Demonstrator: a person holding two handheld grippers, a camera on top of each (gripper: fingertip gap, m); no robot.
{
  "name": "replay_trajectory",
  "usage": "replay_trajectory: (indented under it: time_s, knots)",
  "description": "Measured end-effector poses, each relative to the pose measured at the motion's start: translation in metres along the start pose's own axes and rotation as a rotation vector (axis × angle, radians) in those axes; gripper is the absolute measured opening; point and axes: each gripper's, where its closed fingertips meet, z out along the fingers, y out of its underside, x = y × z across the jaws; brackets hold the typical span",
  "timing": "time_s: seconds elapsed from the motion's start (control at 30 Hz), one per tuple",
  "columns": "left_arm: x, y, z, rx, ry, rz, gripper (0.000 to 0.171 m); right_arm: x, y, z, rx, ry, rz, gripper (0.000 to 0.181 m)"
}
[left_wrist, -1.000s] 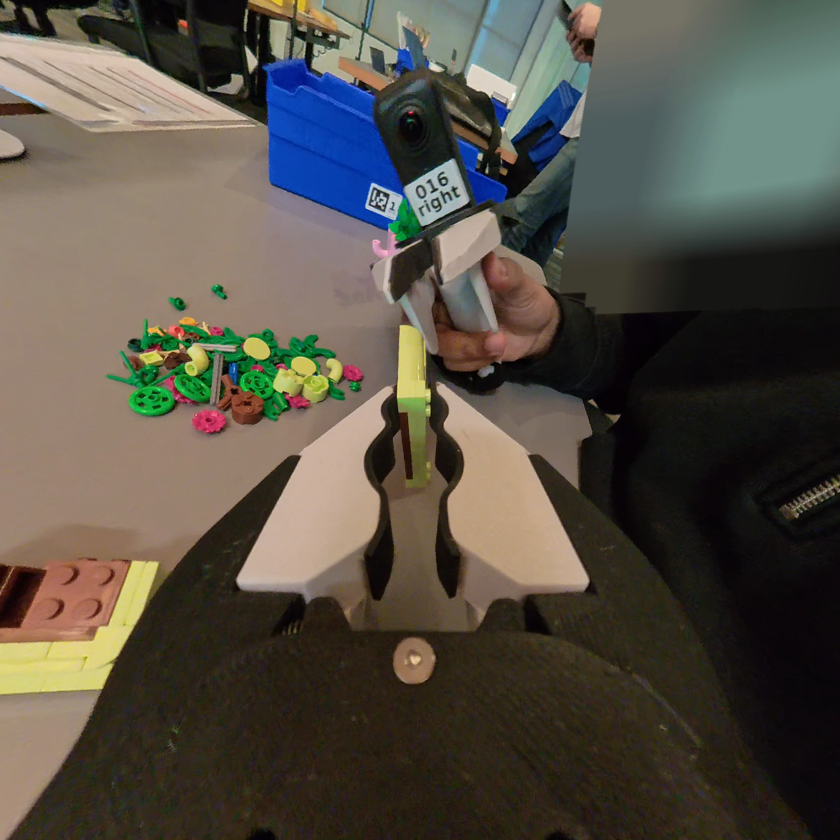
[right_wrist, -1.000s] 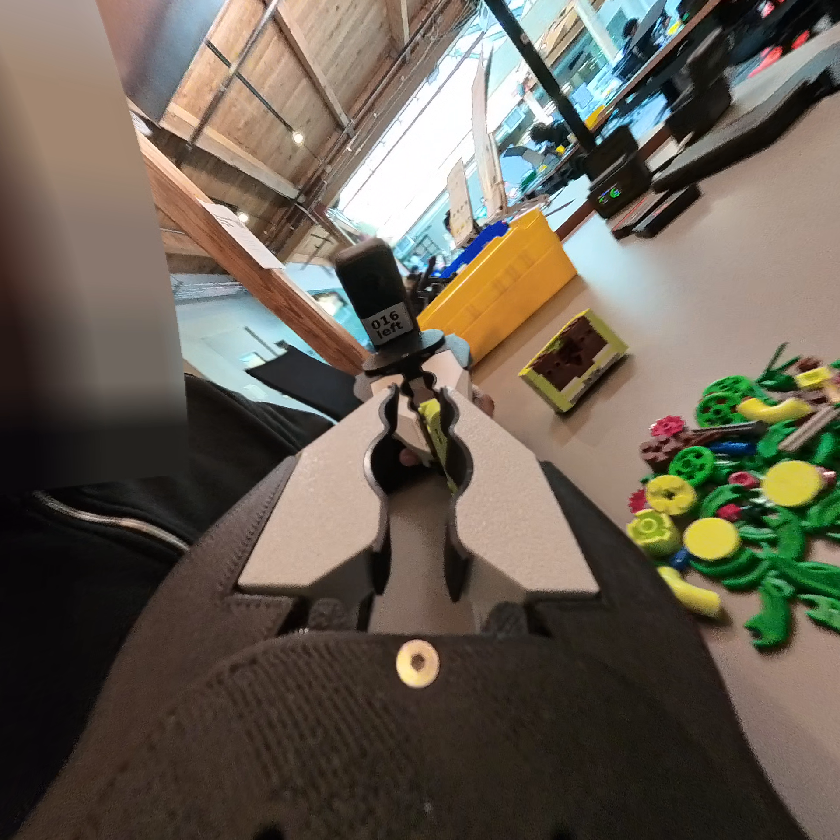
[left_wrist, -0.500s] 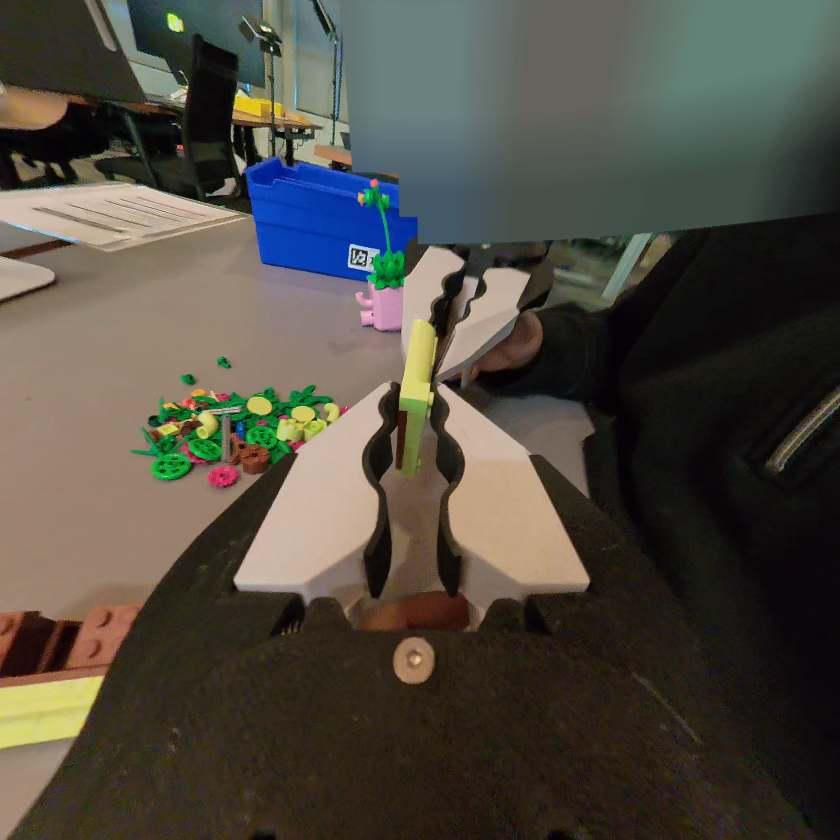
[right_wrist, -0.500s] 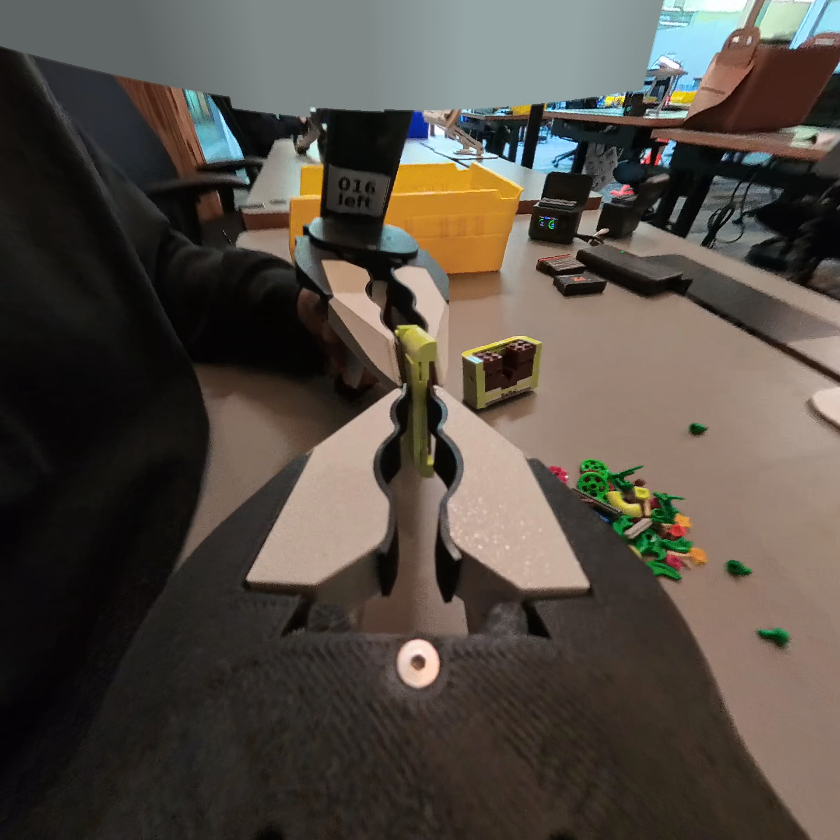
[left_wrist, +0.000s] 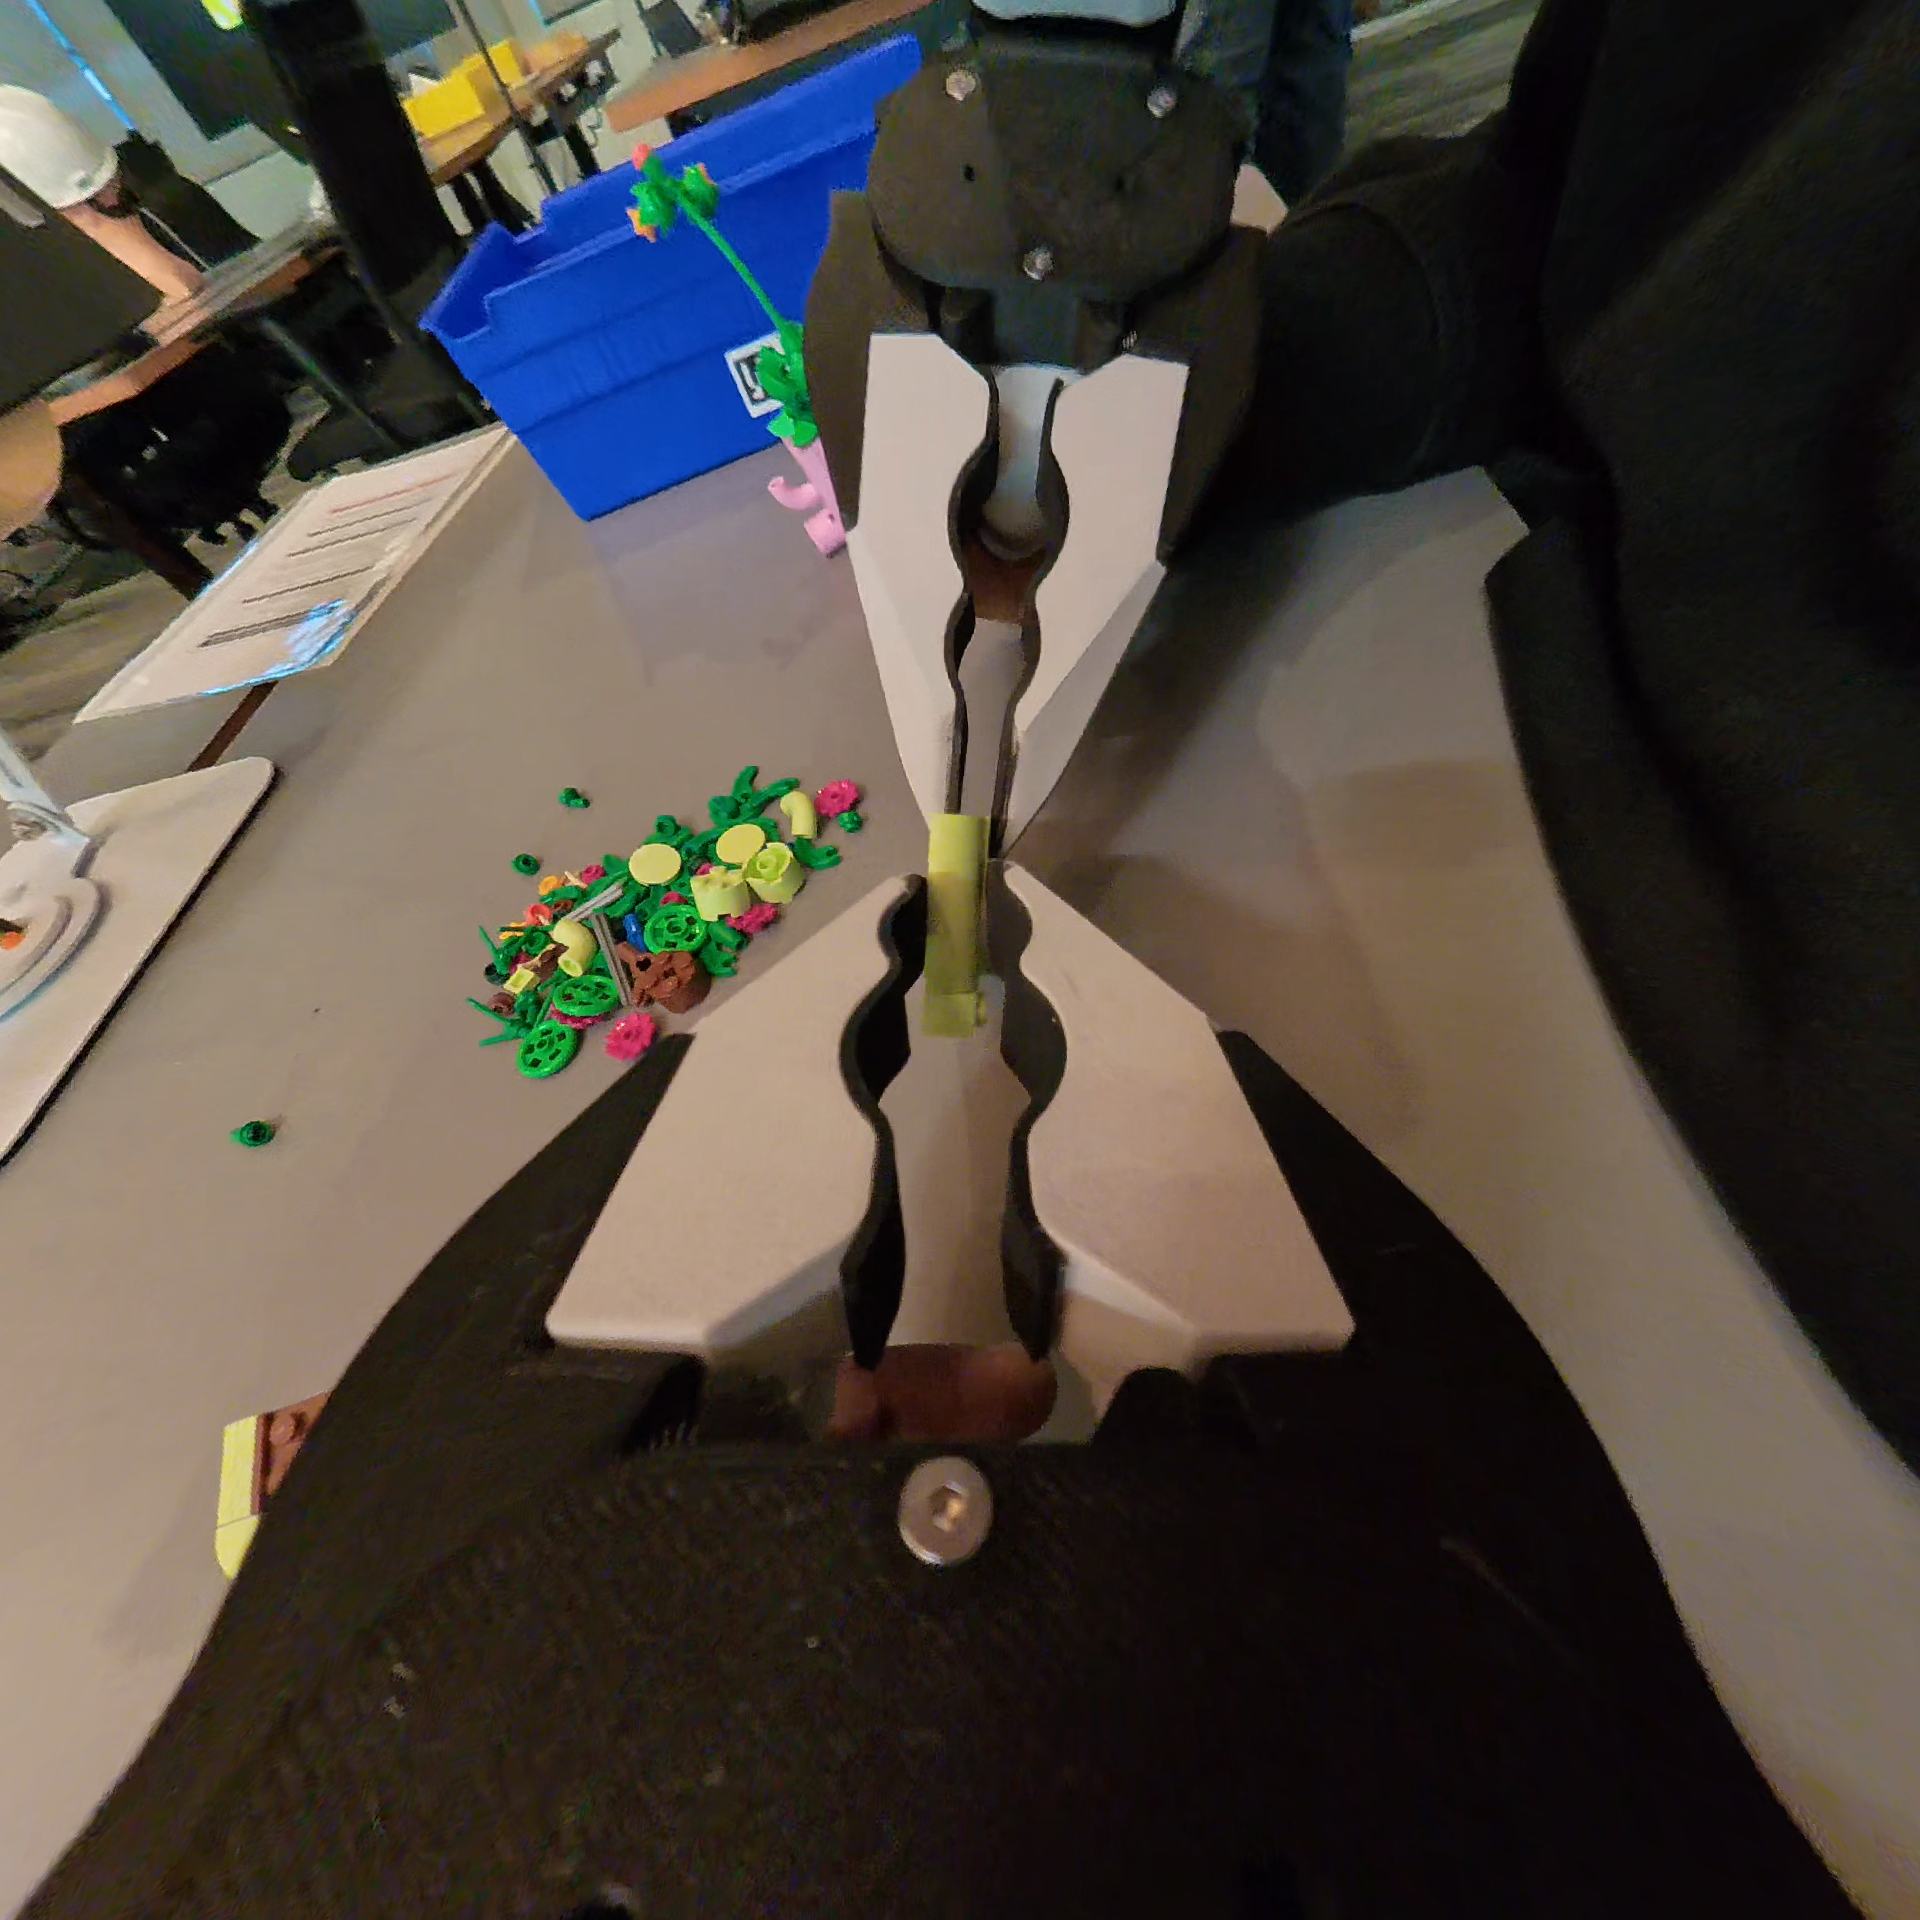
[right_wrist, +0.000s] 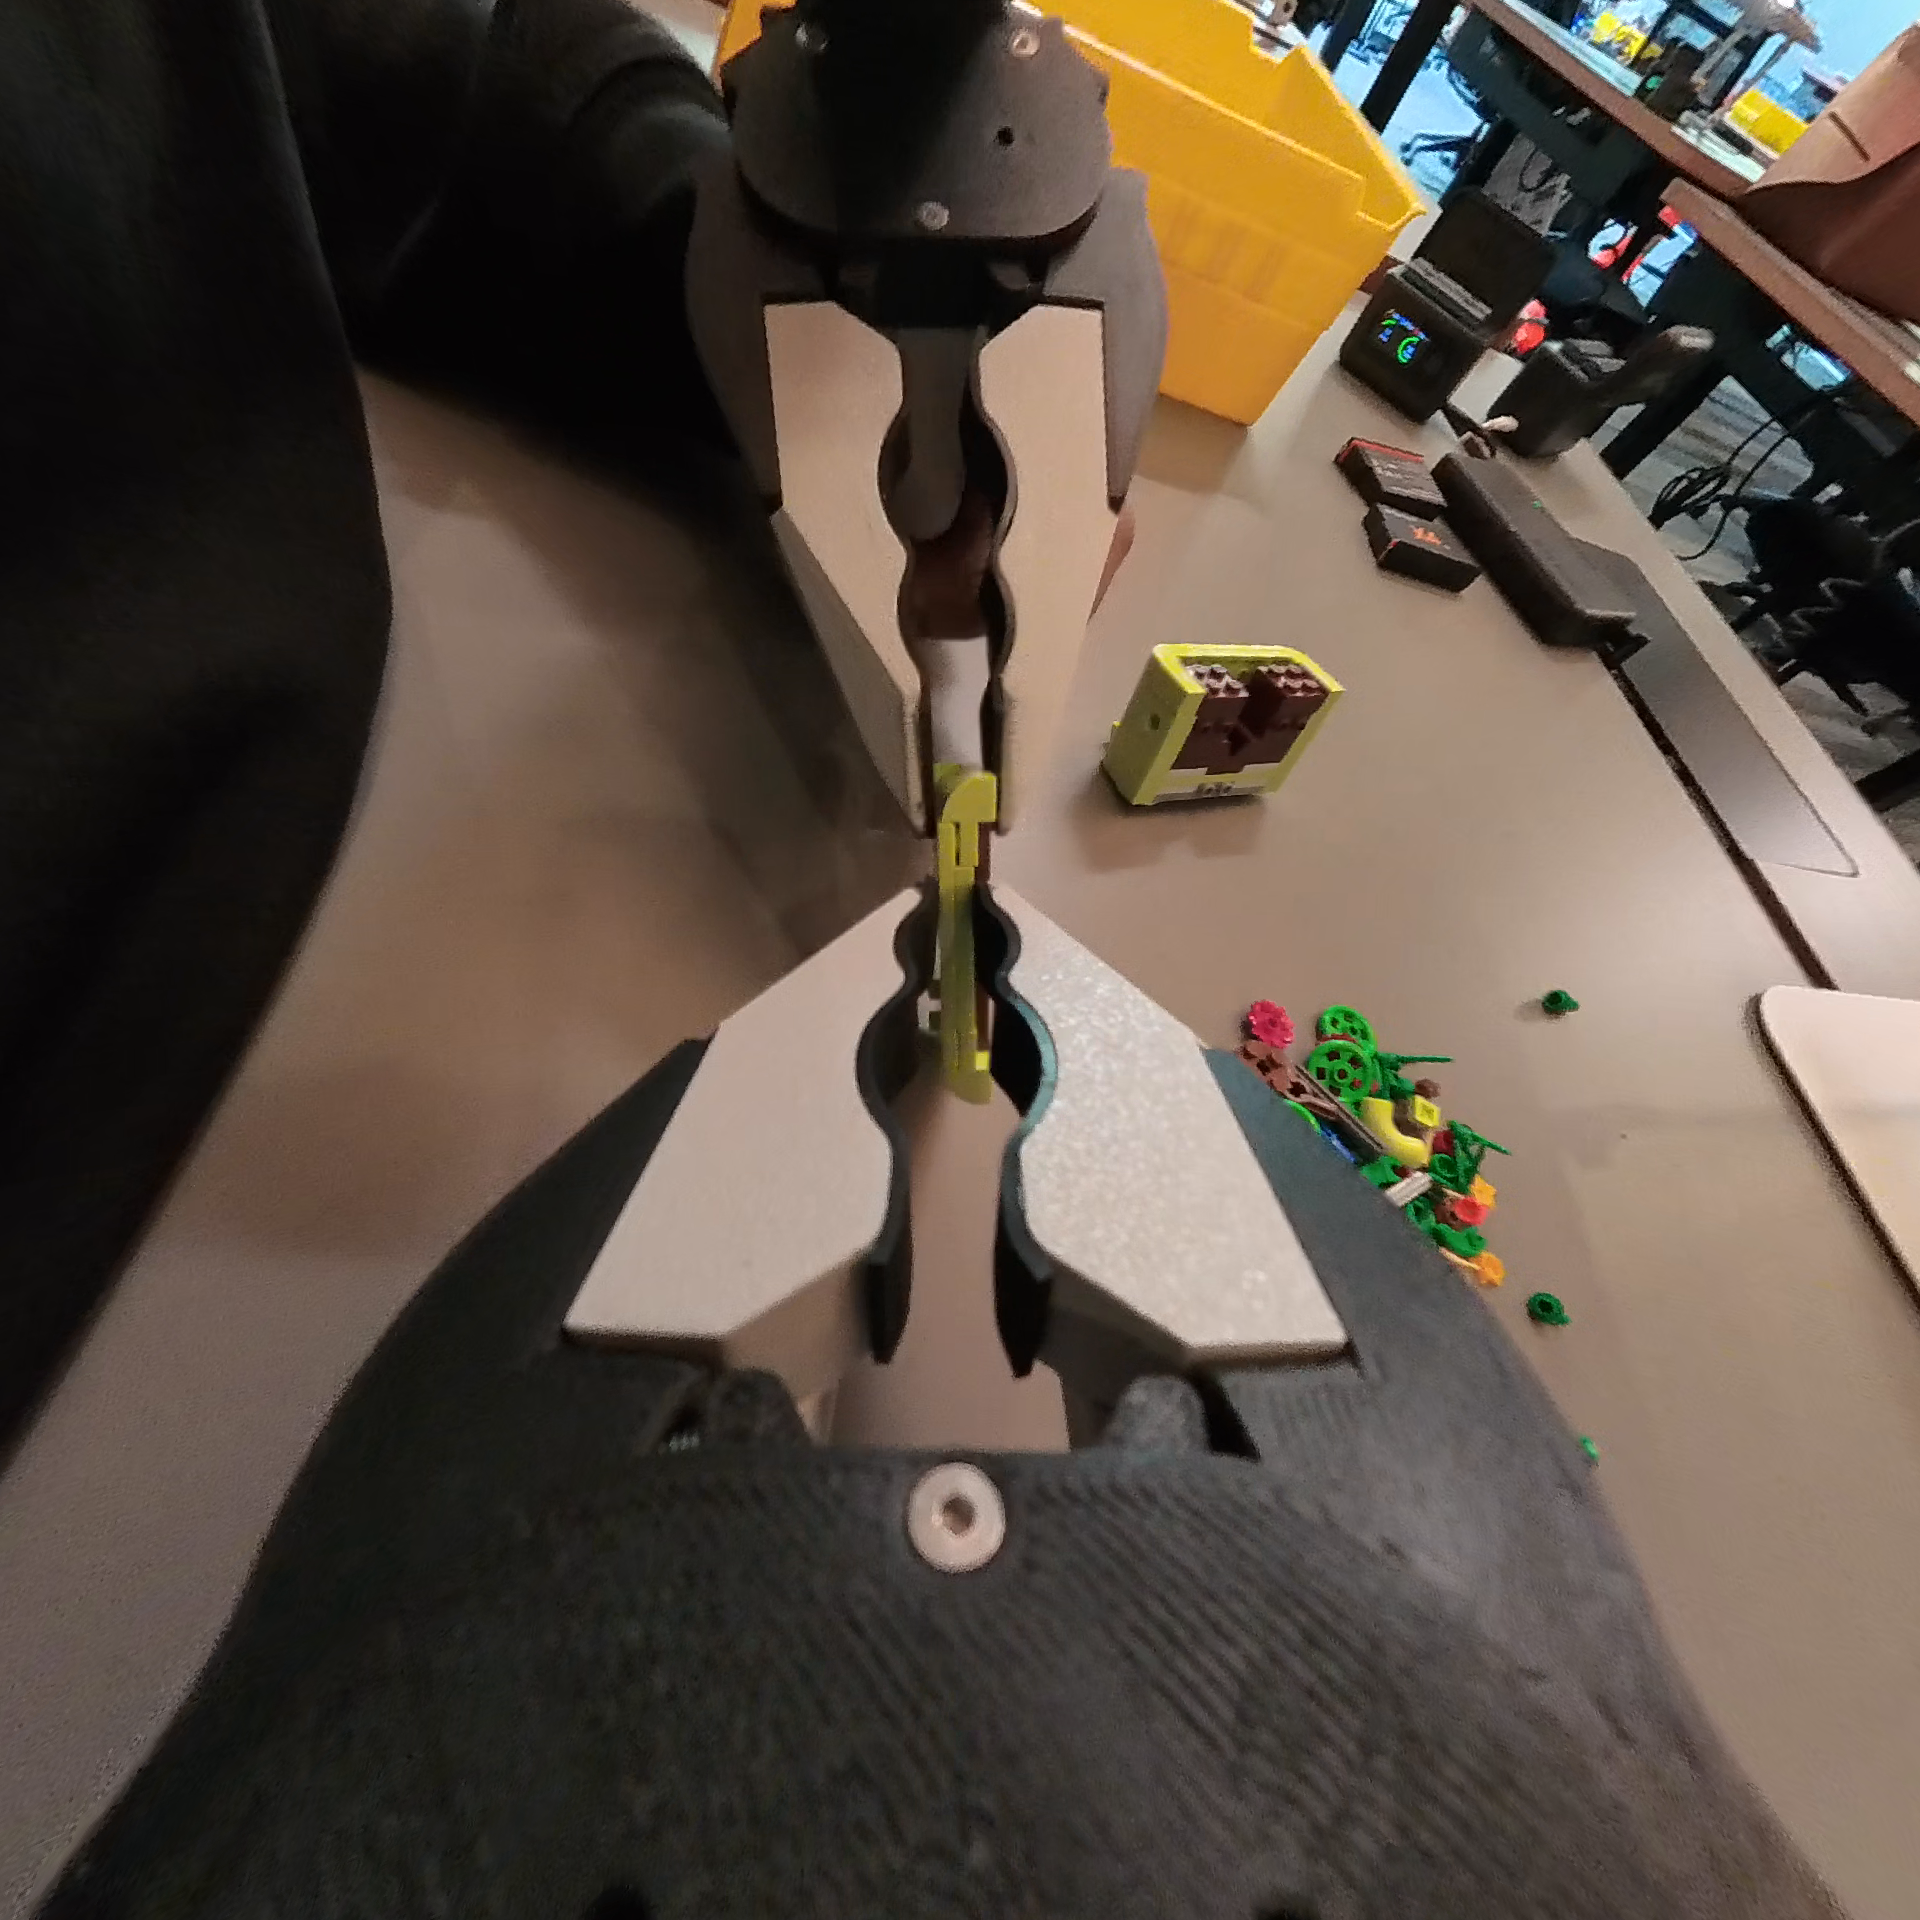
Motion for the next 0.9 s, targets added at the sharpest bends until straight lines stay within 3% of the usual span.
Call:
replay_trajectory:
  time_s: [0.17,0.27,0.9]
  knots:
    - [0.000,0.006,0.003,-0.095,-0.094,0.231,0.006,0.007,0.018,-0.003,-0.063,0.075,-0.141,0.016]
    - [0.003,0.005,0.005,-0.113,-0.105,0.281,0.007,0.006,0.023,-0.006,-0.060,0.068,-0.148,0.019]
    - [0.002,0.013,0.006,-0.136,-0.090,0.243,0.007,0.001,0.011,-0.005,-0.017,0.080,-0.173,0.009]
